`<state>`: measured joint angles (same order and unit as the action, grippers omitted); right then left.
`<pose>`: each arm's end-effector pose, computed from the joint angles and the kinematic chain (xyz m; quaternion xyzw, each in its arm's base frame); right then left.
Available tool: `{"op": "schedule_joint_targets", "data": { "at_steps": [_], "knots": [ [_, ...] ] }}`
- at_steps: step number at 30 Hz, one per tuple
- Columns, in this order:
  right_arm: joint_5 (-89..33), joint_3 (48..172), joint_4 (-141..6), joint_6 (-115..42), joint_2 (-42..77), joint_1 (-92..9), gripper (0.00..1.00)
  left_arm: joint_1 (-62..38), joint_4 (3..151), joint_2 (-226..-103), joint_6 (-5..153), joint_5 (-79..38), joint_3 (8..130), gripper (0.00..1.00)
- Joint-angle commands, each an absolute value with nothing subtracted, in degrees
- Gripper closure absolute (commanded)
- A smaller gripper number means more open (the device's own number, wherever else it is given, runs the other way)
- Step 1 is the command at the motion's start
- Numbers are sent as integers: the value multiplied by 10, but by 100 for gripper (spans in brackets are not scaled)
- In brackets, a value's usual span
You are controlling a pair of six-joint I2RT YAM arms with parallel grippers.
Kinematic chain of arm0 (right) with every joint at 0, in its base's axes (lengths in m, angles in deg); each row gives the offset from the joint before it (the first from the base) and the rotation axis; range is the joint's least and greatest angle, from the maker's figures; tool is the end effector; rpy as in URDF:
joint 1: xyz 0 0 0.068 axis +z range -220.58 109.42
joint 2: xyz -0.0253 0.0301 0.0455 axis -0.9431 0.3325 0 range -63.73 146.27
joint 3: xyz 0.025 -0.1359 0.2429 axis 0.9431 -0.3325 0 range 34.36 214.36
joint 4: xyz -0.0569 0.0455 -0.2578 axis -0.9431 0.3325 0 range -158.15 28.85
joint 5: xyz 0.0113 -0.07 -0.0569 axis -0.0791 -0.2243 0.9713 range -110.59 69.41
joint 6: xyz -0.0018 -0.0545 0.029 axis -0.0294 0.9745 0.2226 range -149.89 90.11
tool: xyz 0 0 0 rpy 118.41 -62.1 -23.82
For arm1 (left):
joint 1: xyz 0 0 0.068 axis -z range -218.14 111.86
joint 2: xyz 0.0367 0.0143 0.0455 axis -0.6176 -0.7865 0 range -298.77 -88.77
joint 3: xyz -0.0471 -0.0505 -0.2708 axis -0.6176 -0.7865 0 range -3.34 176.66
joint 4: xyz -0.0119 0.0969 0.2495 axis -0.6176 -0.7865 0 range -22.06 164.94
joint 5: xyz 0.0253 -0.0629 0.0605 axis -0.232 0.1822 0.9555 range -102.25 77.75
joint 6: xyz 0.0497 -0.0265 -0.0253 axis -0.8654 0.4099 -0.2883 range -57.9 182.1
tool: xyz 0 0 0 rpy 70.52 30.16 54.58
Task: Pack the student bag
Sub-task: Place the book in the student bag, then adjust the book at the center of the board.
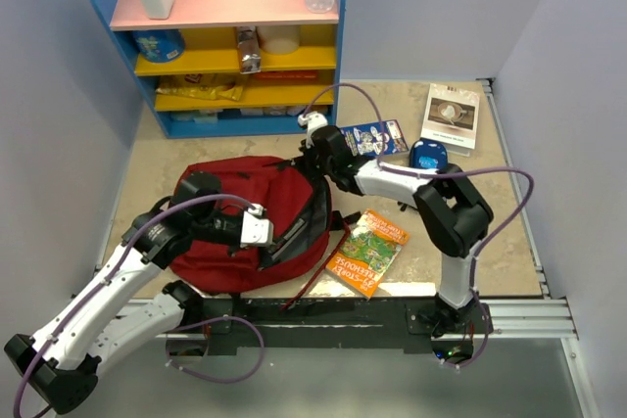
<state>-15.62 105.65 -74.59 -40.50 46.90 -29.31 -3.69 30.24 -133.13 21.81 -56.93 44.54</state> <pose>0.3405 0.2933 0.1883 -0.2120 0.8518 0.1745 0.4460 0.1091 -0.1144 0.3077 0.6360 0.5741 -0.3263 0.3993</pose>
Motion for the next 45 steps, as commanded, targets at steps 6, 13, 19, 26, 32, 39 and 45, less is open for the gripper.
{"op": "schedule_joint_targets", "data": {
  "at_steps": [6,13,19,26,32,39,45],
  "knots": [
    [-5,1042,-755,-488,388,-322,82,-39,324,-1309,179,-510,407,100],
    [-3,1000,-702,-526,325,-322,32,-45,329,-1306,185,-502,403,100],
    [-13,914,-699,-588,173,-322,66,-56,381,-1306,254,-485,430,100],
    [-5,856,-561,-670,105,-337,43,-67,410,-1309,317,-489,454,100],
    [-24,803,-394,-803,72,-404,29,-75,398,-1299,331,-514,447,100],
    [-34,730,-284,-937,-44,-411,5,-76,392,-1294,324,-520,438,100],
    [-66,671,-323,-966,-50,-410,1,-76,400,-1288,324,-525,428,100]
  ]
}}
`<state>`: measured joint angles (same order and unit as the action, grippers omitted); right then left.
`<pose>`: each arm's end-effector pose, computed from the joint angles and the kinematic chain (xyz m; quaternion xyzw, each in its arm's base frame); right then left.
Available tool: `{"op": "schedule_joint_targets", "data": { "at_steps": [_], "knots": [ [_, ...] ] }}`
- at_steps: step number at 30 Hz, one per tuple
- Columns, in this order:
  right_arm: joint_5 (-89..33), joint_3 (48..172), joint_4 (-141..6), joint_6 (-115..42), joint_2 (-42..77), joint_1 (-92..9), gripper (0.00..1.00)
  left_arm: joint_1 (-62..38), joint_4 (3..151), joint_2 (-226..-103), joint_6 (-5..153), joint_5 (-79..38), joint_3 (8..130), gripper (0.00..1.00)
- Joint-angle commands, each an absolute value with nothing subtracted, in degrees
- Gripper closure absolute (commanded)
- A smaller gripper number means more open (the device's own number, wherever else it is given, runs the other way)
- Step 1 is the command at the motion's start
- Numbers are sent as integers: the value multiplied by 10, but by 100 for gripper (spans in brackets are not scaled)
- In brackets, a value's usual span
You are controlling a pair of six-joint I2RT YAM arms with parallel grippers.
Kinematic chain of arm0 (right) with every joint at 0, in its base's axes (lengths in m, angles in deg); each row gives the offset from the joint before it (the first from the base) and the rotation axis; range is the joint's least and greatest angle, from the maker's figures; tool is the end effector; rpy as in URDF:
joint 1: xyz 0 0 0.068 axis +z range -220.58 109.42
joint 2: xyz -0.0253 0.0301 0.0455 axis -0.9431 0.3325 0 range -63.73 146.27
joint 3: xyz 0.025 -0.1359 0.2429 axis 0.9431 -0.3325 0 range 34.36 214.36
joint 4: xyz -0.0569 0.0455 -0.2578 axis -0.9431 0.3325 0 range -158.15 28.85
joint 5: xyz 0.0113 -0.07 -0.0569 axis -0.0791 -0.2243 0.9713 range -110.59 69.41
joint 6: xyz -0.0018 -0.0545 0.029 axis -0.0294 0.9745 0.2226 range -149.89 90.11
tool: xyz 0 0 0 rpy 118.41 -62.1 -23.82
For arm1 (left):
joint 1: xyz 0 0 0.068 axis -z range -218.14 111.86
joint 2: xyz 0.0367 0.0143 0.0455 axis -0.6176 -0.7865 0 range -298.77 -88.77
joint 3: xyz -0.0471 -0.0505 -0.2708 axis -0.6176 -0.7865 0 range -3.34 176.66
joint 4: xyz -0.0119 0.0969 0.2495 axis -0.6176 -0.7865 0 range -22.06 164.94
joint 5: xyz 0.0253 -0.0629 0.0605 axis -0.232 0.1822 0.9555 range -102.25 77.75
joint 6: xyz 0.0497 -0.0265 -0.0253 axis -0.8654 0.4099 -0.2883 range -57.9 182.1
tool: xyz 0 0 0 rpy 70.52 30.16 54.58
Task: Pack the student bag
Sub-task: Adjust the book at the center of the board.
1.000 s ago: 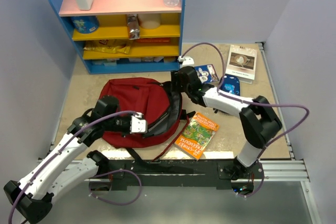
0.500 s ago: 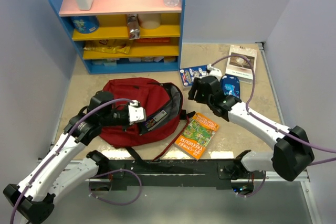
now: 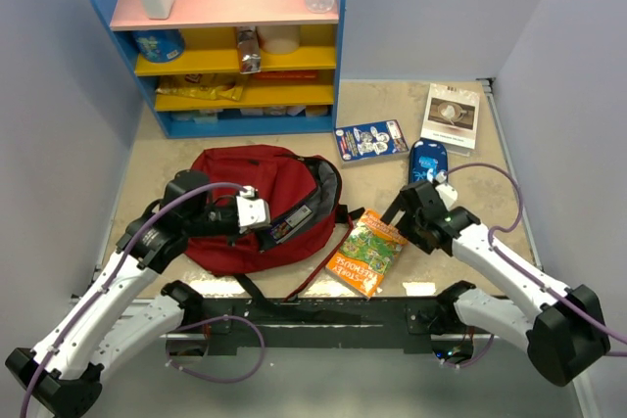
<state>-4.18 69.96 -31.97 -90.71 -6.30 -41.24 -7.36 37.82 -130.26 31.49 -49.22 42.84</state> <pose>0.1748 0.0831 0.2031 0.2959 0.9051 0.0962 0.2897 0.1207 -0.1044 0.3137 0.5556 0.6369 -0.2786 0.4562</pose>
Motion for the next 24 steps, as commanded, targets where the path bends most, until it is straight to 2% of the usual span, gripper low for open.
{"op": "schedule_joint_targets", "data": {
  "at_steps": [1,10,15,24],
  "knots": [
    [-73,656,-332,-964,-44,-411,1,-76,400,-1288,325,-527,427,100],
    [-131,599,-433,-966,-25,-410,1,-76,402,-1284,327,-525,425,100],
    [-201,561,-585,-983,-9,-397,2,-76,406,-1283,322,-528,426,100],
    [-228,578,-707,-977,-53,-369,1,-79,417,-1285,320,-543,409,100]
  ]
}}
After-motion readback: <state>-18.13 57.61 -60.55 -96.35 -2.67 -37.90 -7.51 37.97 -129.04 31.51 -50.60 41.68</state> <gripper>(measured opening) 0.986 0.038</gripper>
